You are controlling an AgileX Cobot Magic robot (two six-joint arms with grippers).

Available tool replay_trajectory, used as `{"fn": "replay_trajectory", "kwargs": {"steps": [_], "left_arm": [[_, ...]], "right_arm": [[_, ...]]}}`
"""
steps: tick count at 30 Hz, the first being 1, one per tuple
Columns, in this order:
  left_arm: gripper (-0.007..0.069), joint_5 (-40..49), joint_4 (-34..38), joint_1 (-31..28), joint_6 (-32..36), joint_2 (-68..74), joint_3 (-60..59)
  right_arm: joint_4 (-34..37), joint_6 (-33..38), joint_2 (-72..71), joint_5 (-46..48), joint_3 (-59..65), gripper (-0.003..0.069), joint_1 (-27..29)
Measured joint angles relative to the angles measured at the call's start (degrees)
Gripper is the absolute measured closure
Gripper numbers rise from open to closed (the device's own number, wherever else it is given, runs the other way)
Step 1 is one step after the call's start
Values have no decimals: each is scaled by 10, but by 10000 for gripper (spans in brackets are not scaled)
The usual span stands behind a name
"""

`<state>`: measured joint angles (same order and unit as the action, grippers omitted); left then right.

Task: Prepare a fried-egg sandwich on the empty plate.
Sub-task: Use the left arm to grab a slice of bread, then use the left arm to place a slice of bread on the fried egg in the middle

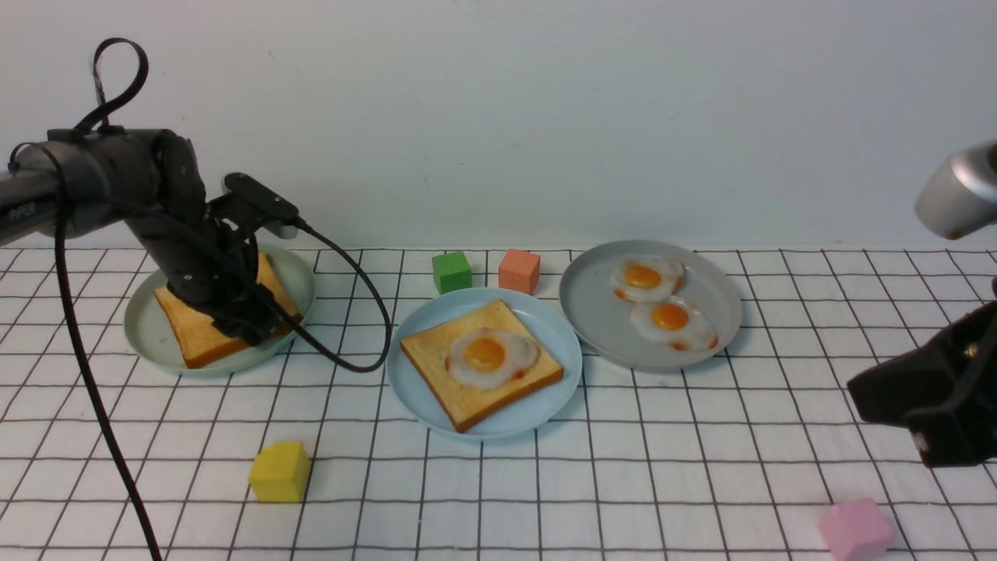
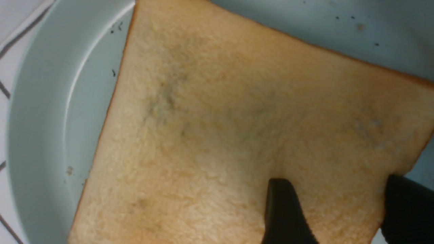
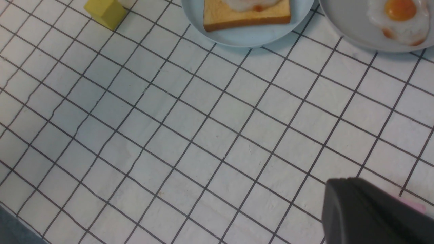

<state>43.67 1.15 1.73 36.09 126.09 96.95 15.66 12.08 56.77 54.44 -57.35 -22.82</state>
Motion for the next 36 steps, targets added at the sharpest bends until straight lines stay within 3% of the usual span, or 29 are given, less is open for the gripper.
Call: {"fn": "replay_trajectory", "kwargs": {"steps": [4, 9, 10, 12, 20, 26, 29, 36], "left_arm": [[305, 2, -2, 0, -3, 4, 3], [504, 15, -37, 15, -4, 6, 6], [573, 19, -51, 22, -5, 6, 6], [621, 20, -71, 29, -19, 6, 6], [629, 36, -97, 37, -69, -34, -5], [637, 37, -77, 42, -105, -120, -5], [637, 38, -49, 66, -111, -150, -4], [637, 31, 3, 217, -111, -125, -4]], "right_arm": [[1, 0, 0, 0, 0, 648, 0], [1, 0, 0, 13, 0, 645, 0], [0, 0, 0, 20, 0, 645, 0], [0, 0, 0, 27, 0, 645, 0], [0, 0, -10, 35, 0, 641, 0], [-11, 0, -46, 35, 0, 638, 0], [-18, -2, -69, 36, 0, 638, 0], [-20, -2, -130, 44, 3, 637, 0]]}}
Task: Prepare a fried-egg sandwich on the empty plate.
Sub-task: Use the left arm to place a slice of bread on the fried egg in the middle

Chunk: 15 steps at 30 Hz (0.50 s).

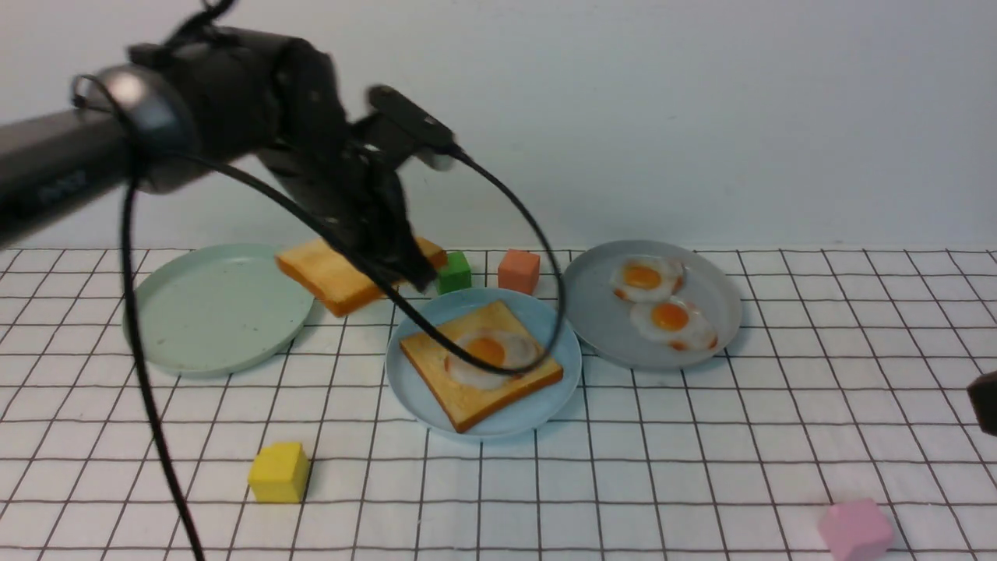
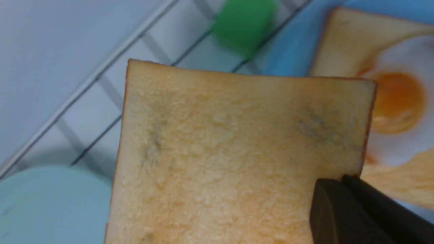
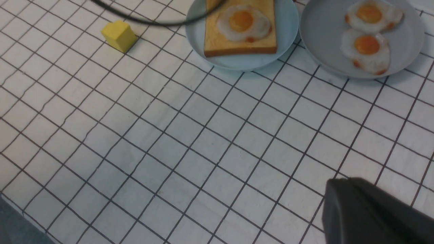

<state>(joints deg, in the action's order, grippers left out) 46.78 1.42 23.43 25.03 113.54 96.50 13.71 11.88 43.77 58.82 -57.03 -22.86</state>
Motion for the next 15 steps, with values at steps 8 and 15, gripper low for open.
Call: {"fn": "replay_trajectory", "kwargs": {"steps": [8, 15], "left_arm": [[637, -43, 3, 72, 10, 44, -1], [637, -53, 5, 77, 12, 70, -1]], "right_arm": [[-3, 0, -21, 9, 4, 637, 0], [-6, 0, -21, 8, 6, 634, 0]]}}
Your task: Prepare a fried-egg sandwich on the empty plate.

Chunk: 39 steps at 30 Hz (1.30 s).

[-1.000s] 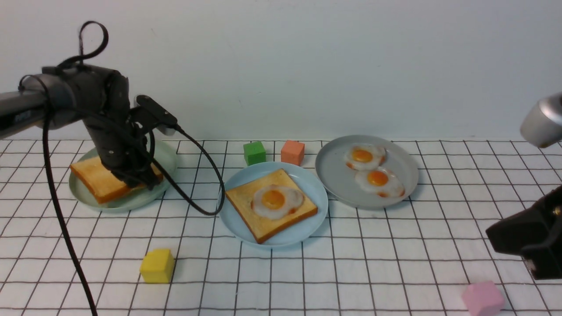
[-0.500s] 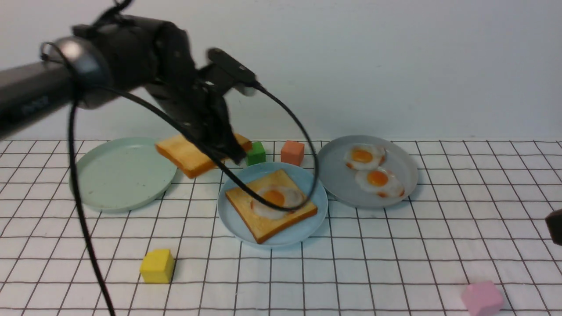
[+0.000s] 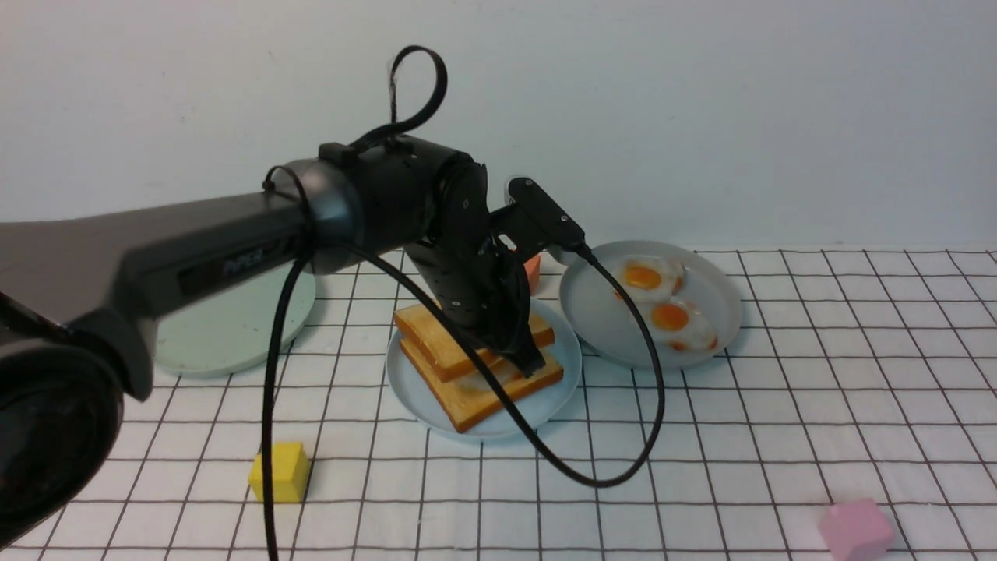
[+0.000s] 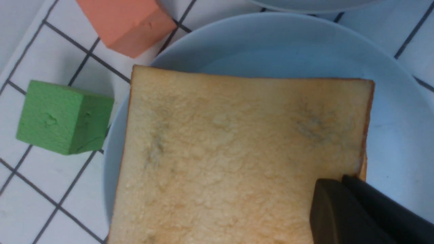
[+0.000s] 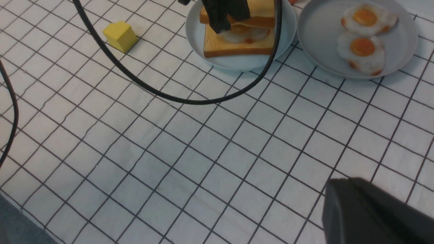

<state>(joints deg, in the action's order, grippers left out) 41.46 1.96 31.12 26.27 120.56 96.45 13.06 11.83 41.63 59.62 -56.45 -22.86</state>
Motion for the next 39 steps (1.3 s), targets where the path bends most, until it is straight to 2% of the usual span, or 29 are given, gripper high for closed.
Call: {"fn": "replay_trajectory", "kwargs": {"steps": [9, 13, 15, 16, 18, 19, 20, 24, 27, 30, 31, 35, 37, 39], "left_arm": [[615, -7, 20, 0, 0, 13, 0], [541, -4, 22, 0, 0, 13, 0], [452, 5, 23, 0, -1, 13, 0], [445, 5, 23, 0, -1, 13, 0], [347, 15, 25, 0, -13, 11, 0], [340, 17, 25, 0, -16, 10, 0], [285, 26, 25, 0, -42, 0, 0], [257, 47, 25, 0, -106, -50, -1], [282, 60, 29, 0, -153, -112, -1], [380, 89, 35, 0, -185, -224, 0], [380, 91, 35, 0, -185, -230, 0], [601, 152, 35, 0, -190, -360, -12], [638, 158, 36, 0, -190, -413, -34], [638, 148, 36, 0, -191, -489, -85]], "right_arm": [[-4, 0, 0, -3, 5, 633, 0], [-4, 0, 0, -3, 7, 633, 0], [-4, 0, 0, -3, 7, 633, 0], [-4, -1, 0, -3, 7, 633, 0], [-4, -4, 0, -3, 7, 631, 0], [-4, -4, 0, -3, 7, 631, 0], [-4, -4, 0, -3, 7, 630, 0], [-4, -4, 0, -3, 7, 627, 0], [-4, -7, -1, -2, 7, 626, 0], [-2, -11, -5, 5, 7, 621, 0], [-2, -11, -5, 6, 7, 621, 0], [0, -22, -5, 15, 7, 617, 0], [0, -27, -8, 17, 7, 617, 0], [0, -37, -15, 24, 8, 616, 0]]}}
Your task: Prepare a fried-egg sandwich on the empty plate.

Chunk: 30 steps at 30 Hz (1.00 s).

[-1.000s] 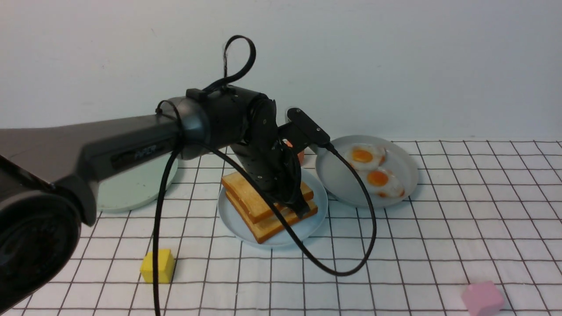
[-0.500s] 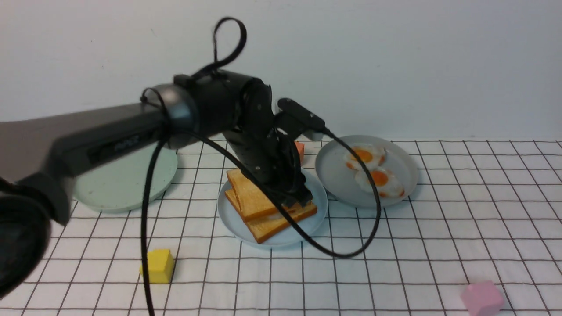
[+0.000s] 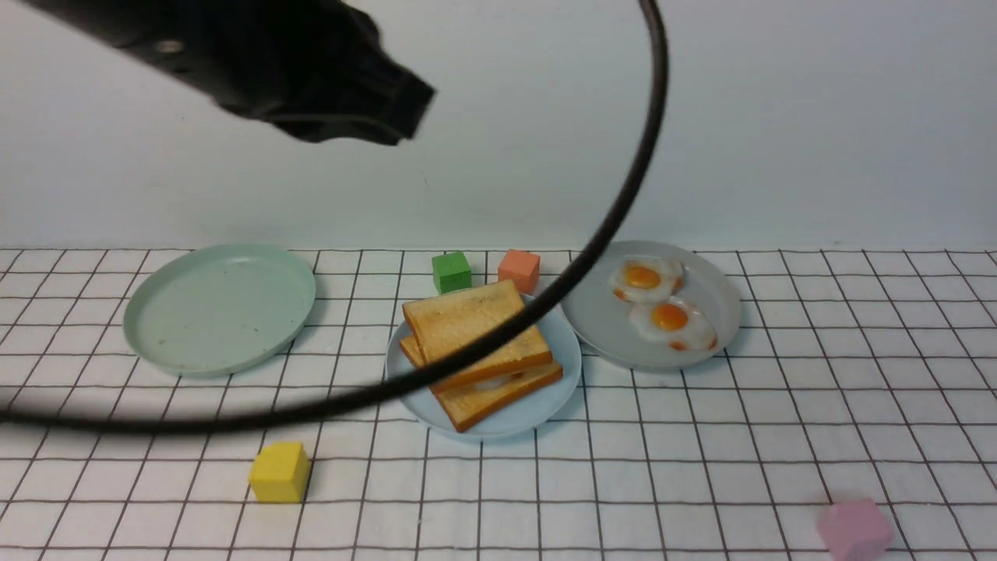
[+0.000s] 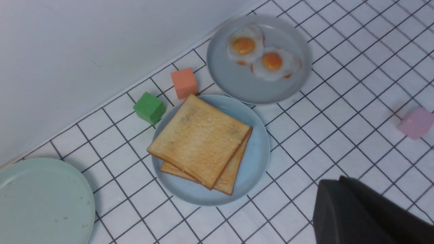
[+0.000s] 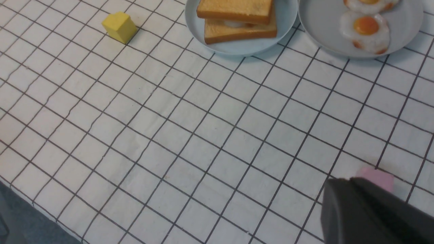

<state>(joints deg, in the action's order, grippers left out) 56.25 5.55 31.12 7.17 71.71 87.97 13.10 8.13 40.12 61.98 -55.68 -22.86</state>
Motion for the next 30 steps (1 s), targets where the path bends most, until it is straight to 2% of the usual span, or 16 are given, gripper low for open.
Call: {"fn": "replay_trajectory", "kwargs": {"steps": [2, 5, 6, 9, 15, 21, 30], "left_arm": [[638, -22, 1, 0, -1, -59, -56], [638, -119, 22, 0, -1, -220, -219], [638, -119, 22, 0, -1, -220, -219], [638, -245, 59, 0, -1, -378, -415], [638, -394, 93, 0, -1, -556, -639], [638, -503, 106, 0, -1, -650, -759], [638, -521, 109, 0, -1, -656, -863]], "right_arm": [[-1, -12, -9, 5, 2, 616, 0], [-16, -52, -36, 8, 18, 616, 0], [-16, -54, -38, 8, 20, 616, 0], [-53, -100, -74, 8, 51, 616, 0], [-76, -150, -121, 1, 89, 616, 0], [-70, -154, -142, -16, 94, 612, 0], [-67, -154, -144, -16, 98, 601, 0]]}}
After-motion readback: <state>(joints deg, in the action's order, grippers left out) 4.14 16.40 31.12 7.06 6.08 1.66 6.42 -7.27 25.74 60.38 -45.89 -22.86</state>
